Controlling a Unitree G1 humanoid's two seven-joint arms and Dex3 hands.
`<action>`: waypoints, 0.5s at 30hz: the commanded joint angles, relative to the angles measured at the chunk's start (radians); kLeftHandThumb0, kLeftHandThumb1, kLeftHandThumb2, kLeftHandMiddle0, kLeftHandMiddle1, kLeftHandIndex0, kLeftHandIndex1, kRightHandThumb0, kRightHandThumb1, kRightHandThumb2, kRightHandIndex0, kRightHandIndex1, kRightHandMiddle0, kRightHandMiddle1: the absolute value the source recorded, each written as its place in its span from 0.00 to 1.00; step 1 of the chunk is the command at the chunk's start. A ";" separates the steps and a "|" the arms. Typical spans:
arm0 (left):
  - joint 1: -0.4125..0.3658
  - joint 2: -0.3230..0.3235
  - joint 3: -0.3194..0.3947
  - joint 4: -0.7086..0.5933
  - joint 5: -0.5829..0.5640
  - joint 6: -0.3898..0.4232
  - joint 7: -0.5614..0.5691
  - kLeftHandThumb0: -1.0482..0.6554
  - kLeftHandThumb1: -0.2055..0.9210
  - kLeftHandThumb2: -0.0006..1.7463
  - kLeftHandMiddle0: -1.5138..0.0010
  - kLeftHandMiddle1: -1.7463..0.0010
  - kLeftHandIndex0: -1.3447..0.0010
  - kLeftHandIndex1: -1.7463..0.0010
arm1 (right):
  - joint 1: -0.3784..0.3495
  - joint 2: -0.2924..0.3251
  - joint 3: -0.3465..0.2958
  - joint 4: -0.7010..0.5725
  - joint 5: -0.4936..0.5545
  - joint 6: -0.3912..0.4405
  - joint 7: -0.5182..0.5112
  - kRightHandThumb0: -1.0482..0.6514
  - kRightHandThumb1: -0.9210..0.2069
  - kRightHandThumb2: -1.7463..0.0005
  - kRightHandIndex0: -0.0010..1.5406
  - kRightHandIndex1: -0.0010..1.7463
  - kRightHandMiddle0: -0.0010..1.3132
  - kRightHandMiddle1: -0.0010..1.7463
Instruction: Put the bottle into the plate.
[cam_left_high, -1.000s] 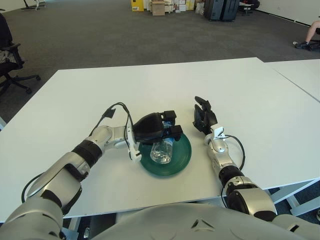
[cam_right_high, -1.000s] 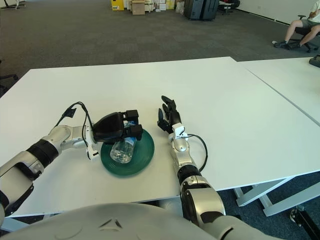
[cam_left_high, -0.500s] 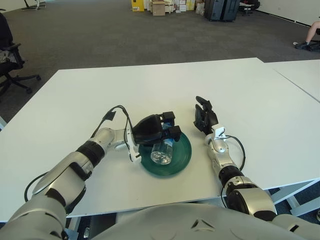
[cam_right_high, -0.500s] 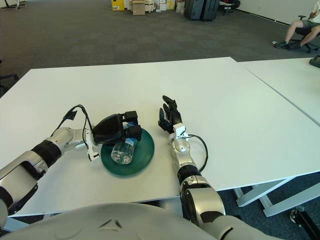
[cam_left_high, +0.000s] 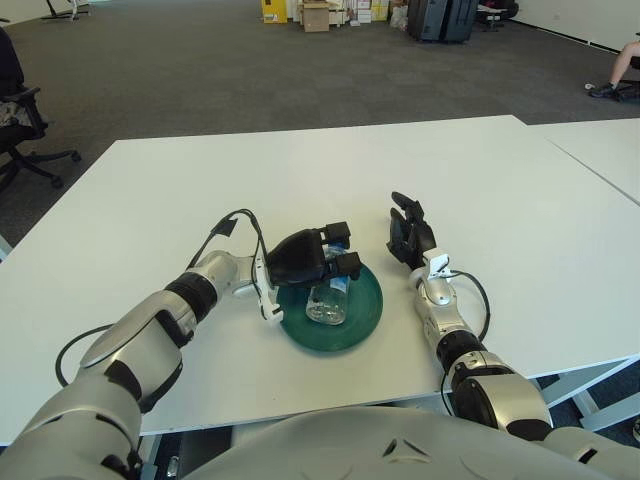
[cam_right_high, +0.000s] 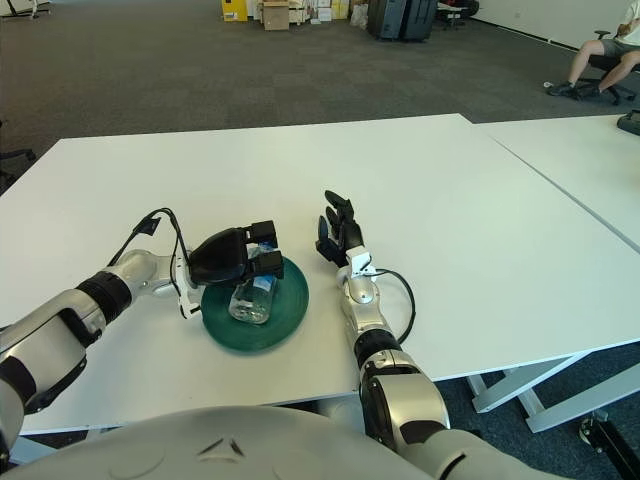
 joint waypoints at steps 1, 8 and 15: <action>-0.038 0.001 -0.016 0.017 -0.001 0.002 0.033 0.42 0.99 0.31 0.82 0.09 0.86 0.00 | 0.054 -0.003 -0.006 0.054 0.012 -0.010 0.024 0.24 0.00 0.55 0.17 0.00 0.00 0.38; -0.051 -0.002 -0.030 0.037 -0.011 -0.010 0.056 0.27 1.00 0.35 0.84 0.14 0.94 0.13 | 0.051 -0.007 -0.011 0.061 0.020 -0.010 0.046 0.24 0.00 0.55 0.17 0.00 0.00 0.38; -0.060 -0.003 -0.036 0.054 -0.022 -0.026 0.066 0.19 1.00 0.37 0.84 0.14 0.97 0.18 | 0.048 -0.010 -0.012 0.068 0.017 -0.004 0.048 0.24 0.00 0.54 0.16 0.00 0.00 0.37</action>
